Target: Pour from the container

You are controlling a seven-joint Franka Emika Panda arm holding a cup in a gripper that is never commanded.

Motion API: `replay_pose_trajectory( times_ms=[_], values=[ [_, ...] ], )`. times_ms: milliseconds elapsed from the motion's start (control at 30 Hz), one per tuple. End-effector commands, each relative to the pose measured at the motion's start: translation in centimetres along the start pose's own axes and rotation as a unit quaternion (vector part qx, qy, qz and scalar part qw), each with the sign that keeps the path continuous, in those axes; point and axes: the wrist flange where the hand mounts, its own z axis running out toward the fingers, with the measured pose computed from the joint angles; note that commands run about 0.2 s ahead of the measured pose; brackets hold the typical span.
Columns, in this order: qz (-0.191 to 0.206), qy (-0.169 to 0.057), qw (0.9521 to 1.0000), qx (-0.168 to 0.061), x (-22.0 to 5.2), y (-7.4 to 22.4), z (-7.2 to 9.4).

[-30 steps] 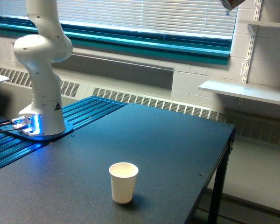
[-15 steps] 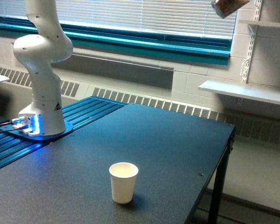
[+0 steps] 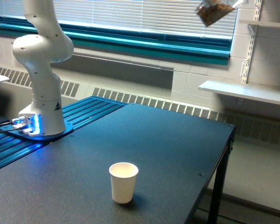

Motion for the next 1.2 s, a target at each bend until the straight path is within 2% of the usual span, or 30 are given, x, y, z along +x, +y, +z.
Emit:
replay_pose_trajectory(
  times_ms=[33, 200, 600, 1200],
  values=[
    [0.028, 0.01, 0.9995, -0.006, 0.1, 2.6, -1.0],
    [0.042, 0.012, 0.9989, -0.016, -0.3, 4.8, -1.2],
    [0.08, 0.001, 0.9953, -0.054, -1.6, 11.1, -0.7],
    [0.121, -0.038, 0.9864, -0.104, -6.2, 18.9, 2.3]
  ],
)
